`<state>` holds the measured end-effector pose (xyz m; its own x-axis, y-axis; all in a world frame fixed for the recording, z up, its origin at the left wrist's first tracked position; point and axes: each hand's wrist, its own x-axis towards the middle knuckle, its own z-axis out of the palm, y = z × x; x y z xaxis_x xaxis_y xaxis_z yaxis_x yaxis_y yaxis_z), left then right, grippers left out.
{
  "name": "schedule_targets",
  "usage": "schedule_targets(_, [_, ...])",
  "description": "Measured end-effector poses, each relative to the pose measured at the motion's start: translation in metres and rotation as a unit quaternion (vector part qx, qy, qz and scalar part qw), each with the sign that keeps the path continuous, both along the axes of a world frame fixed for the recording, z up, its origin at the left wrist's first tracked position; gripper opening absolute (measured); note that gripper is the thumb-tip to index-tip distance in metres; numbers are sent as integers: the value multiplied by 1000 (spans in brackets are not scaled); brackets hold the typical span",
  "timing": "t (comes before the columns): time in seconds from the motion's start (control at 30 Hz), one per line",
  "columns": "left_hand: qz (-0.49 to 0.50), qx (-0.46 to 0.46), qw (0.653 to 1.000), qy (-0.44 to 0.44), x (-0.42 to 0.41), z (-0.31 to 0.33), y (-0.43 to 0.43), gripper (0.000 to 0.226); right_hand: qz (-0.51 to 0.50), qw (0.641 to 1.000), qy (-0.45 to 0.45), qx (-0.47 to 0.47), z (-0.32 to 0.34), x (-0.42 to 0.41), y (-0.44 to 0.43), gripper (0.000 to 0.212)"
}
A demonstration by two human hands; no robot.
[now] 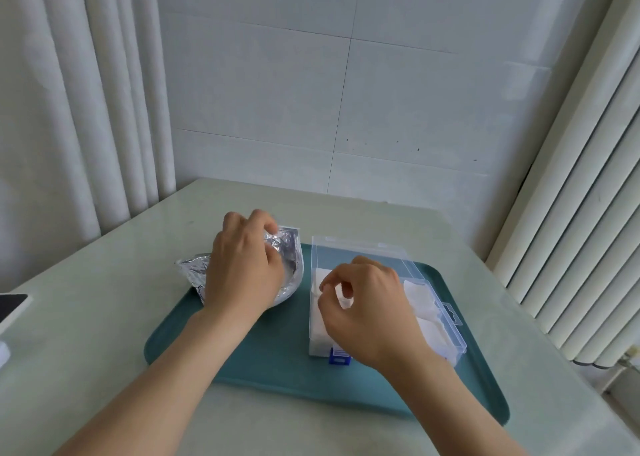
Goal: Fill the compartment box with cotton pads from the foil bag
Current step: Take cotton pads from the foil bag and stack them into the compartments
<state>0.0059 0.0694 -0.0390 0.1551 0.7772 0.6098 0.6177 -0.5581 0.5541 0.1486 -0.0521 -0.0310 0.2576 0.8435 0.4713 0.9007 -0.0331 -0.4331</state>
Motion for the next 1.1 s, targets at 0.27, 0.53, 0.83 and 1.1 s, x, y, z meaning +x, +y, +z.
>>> schedule_targets(0.27, [3,-78,993,84,-12,5,11,36,26,998,14,50,-8,-4,12,22])
schedule_targets(0.53, [-3,-12,999,47,-15,11,14,7,74,995,48,44,6,-15,49,62])
schedule_targets(0.83, [-93,-15,994,47,-22,13,20,12,51,995,61,60,5,-6,81,54])
schedule_targets(1.1, [-162,-78,981,74,-30,13,25,59,50,987,116,97,8,-3,91,45])
